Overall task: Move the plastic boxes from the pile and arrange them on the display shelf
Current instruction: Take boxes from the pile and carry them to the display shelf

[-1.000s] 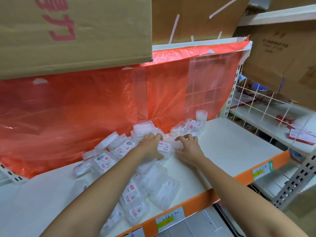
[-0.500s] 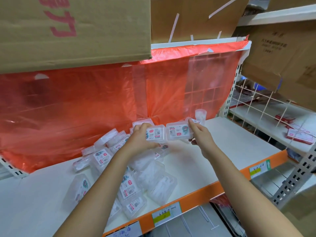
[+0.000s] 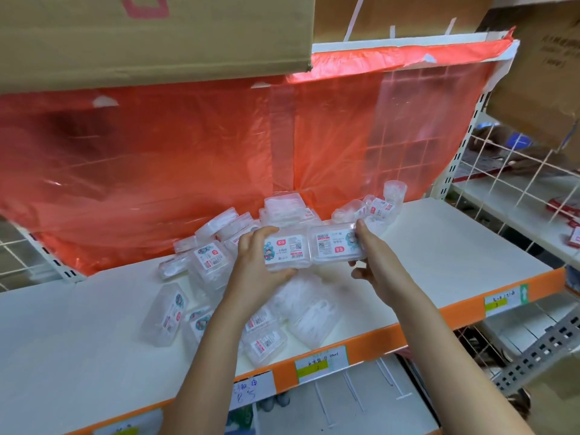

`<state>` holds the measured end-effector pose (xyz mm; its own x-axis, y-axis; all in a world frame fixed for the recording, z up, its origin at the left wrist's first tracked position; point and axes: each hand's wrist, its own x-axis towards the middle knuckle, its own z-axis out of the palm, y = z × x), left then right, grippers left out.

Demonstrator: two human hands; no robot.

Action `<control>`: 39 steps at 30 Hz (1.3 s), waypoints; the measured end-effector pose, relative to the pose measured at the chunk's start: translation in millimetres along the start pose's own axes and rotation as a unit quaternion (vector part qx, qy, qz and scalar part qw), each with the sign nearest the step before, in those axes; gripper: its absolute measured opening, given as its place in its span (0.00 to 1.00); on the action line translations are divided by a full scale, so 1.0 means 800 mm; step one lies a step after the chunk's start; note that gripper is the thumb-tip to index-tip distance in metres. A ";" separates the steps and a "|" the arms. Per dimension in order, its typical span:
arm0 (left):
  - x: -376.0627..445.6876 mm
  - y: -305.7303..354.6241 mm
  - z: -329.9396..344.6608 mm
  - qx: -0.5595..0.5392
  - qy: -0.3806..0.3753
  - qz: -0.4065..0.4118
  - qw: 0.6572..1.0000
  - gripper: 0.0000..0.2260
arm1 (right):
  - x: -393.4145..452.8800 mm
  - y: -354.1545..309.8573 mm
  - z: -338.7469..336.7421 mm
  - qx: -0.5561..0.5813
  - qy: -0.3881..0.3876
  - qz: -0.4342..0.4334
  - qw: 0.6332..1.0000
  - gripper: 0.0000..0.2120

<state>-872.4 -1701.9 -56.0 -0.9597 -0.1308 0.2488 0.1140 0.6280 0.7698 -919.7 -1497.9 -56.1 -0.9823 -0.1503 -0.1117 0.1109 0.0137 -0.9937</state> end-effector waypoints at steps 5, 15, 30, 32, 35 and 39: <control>-0.011 -0.008 0.003 0.005 0.024 -0.014 1.000 0.32 | -0.007 0.007 0.000 0.023 -0.092 0.001 0.996 0.13; -0.027 -0.016 0.007 -0.013 0.055 -0.033 0.998 0.33 | -0.007 0.008 0.000 0.189 -0.058 0.018 0.980 0.07; -0.040 -0.015 0.004 -0.035 0.036 -0.047 0.998 0.32 | -0.019 0.030 0.037 0.151 -0.102 0.036 0.983 0.30; -0.042 -0.017 0.002 -0.033 0.032 -0.050 0.998 0.31 | -0.017 0.032 0.033 0.137 -0.097 0.032 0.985 0.30; -0.045 -0.020 -0.005 -0.039 0.031 -0.055 0.997 0.31 | -0.016 0.032 0.023 0.105 -0.112 0.013 0.988 0.32; -0.053 -0.028 -0.024 -0.061 0.046 -0.065 0.995 0.31 | -0.015 0.032 0.019 0.080 -0.127 -0.028 0.988 0.33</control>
<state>-829.0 -1725.4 -72.8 -0.9414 -0.2786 0.1904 0.0253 0.5044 0.8631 -903.1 -1510.6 -80.1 -0.9205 -0.3895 -0.0320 0.0997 -0.1548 -0.9829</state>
